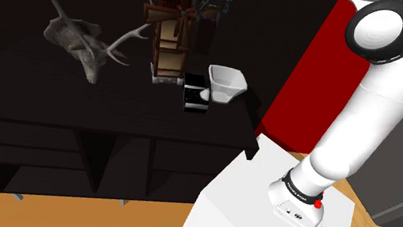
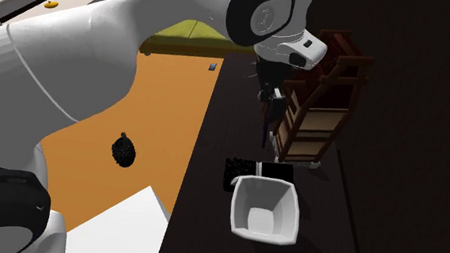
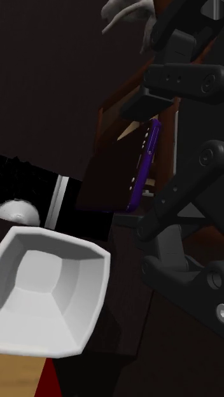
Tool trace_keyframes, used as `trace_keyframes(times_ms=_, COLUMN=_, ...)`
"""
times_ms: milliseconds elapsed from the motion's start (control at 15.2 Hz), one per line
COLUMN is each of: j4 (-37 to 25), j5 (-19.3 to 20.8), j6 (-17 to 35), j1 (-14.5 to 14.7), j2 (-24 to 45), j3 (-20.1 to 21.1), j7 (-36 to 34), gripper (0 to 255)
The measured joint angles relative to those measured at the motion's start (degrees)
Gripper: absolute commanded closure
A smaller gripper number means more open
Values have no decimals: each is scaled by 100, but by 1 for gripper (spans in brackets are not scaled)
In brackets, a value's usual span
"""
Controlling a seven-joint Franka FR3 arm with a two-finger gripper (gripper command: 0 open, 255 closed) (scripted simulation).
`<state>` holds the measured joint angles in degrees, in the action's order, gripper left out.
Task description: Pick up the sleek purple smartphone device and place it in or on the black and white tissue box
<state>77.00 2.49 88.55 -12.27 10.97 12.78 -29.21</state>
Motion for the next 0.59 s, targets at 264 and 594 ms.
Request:
trace_keyframes(times_ms=264, j4=357, j5=-29, j6=287, j1=-63, j2=-151, j3=-28, j7=78, gripper=255)
trace_keyframes(times_ms=594, j4=799, j5=-56, j6=686, j1=-91, j2=-380, j3=-32, j7=110, gripper=255)
